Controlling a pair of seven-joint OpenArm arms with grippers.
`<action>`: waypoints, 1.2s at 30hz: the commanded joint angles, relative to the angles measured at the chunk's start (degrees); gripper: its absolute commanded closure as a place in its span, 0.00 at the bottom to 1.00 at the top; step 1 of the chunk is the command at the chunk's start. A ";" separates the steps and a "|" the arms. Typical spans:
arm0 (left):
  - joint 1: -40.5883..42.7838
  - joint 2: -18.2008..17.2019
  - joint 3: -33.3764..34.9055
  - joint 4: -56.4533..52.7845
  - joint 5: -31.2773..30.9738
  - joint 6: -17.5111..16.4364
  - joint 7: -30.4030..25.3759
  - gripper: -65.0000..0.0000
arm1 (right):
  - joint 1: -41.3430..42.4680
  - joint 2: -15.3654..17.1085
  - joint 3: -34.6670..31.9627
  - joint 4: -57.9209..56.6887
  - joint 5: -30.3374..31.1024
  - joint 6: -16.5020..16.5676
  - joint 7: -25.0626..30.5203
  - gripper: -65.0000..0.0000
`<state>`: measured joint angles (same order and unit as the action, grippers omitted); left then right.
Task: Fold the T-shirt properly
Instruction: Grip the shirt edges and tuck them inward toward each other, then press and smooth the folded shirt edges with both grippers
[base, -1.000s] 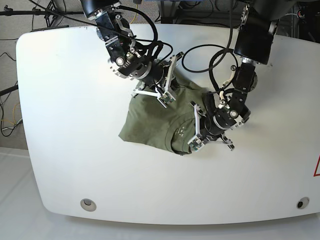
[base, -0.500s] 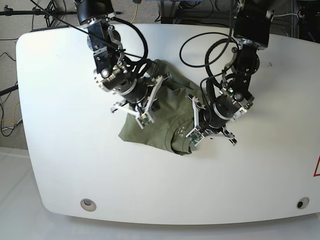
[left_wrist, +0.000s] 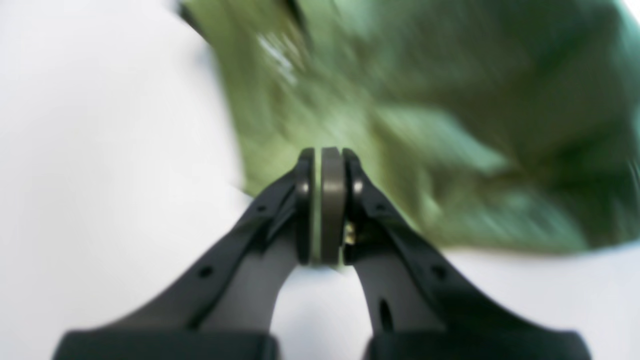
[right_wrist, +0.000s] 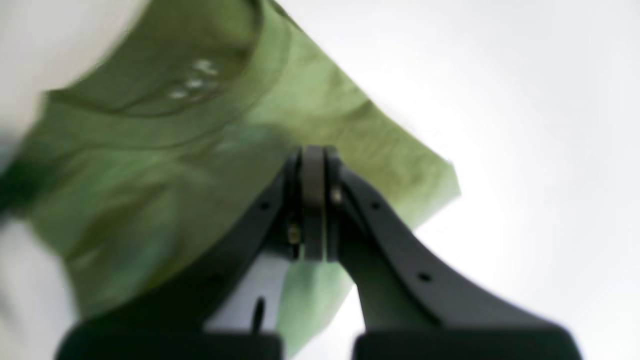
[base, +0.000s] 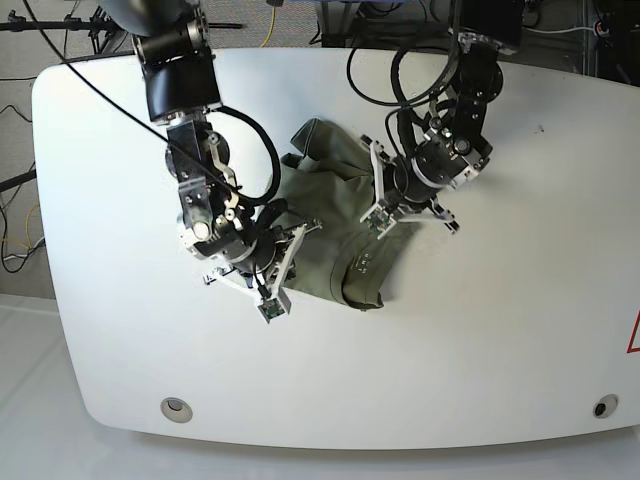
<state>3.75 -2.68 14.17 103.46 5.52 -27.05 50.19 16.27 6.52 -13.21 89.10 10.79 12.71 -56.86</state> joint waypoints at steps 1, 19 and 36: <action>1.04 1.23 -0.06 0.94 -0.29 0.19 -0.74 1.00 | 2.94 0.38 0.33 -3.25 0.33 0.08 3.72 1.00; 6.67 1.49 -0.24 -7.33 -0.29 0.19 -7.25 1.00 | 5.31 4.16 0.33 -19.78 0.25 0.08 14.53 1.00; -1.16 1.05 -0.42 -19.02 -0.02 0.19 -15.07 1.00 | -3.57 4.51 0.51 -15.03 0.25 0.08 14.97 1.00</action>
<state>3.81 -1.43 13.80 86.11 3.51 -27.22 32.67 14.24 10.52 -12.71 71.96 10.70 12.32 -39.22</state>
